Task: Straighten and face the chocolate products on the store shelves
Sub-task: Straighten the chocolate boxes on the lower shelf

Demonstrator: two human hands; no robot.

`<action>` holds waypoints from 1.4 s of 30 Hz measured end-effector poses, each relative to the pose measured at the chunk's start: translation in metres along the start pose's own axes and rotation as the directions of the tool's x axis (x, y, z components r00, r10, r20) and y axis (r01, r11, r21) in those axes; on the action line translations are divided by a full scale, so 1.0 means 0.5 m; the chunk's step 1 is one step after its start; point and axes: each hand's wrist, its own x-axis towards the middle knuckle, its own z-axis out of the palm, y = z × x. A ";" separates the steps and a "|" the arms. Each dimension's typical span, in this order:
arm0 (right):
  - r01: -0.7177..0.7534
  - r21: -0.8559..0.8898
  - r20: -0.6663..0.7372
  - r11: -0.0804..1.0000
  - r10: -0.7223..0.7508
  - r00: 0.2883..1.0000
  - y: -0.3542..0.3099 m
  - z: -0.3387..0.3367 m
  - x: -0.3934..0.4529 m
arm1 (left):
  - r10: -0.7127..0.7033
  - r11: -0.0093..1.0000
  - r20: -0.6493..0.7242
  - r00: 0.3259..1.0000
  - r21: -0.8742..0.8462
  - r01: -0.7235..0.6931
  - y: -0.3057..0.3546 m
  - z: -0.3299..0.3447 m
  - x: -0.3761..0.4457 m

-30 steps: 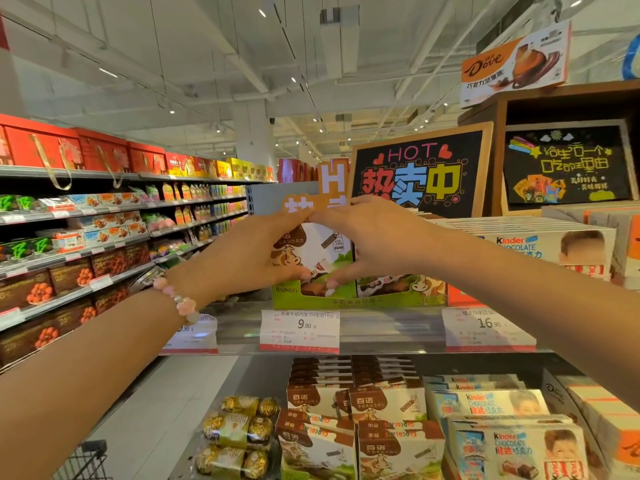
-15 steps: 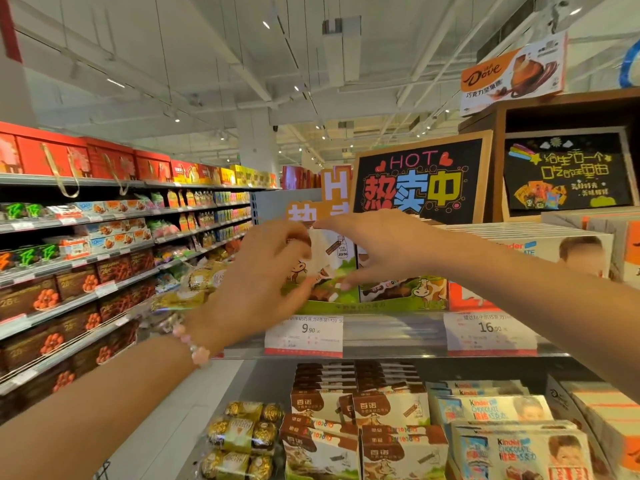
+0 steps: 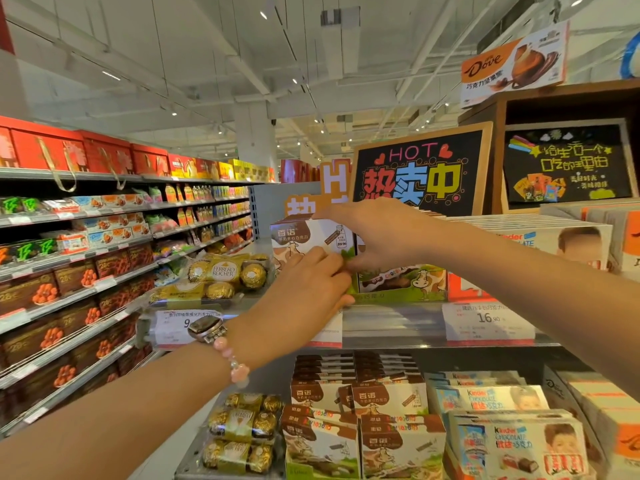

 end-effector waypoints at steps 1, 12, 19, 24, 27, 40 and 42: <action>-0.001 -0.009 -0.012 1.000 0.000 1.000 -0.001 0.002 -0.001 | 0.005 1.000 0.010 1.000 -0.016 -0.005 -0.001 0.003 0.000; -0.025 -0.044 -0.033 0.999 0.024 0.999 -0.013 0.007 -0.005 | -0.125 0.972 0.249 0.960 -0.162 0.168 -0.015 -0.004 0.021; -0.040 -0.101 0.011 0.994 0.041 0.999 -0.010 0.011 -0.007 | -0.119 0.966 0.251 0.961 -0.194 0.170 -0.004 -0.009 0.016; -0.075 -0.120 -0.014 0.990 0.074 0.997 -0.021 0.016 -0.015 | -0.118 0.969 0.146 0.982 -0.200 0.146 0.002 -0.008 0.007; -0.103 -0.108 -0.012 0.989 0.102 0.995 -0.026 0.017 -0.017 | -0.140 0.969 0.107 0.984 -0.189 0.159 0.012 -0.007 -0.004; -0.118 -0.131 -0.026 0.984 0.116 0.993 -0.021 0.032 -0.004 | -0.163 0.947 0.084 0.983 -0.268 0.180 0.015 -0.008 -0.009; -0.123 -0.137 -0.032 0.983 0.120 0.992 -0.019 0.036 -0.006 | -0.158 0.946 0.090 0.983 -0.273 0.177 0.015 -0.005 -0.008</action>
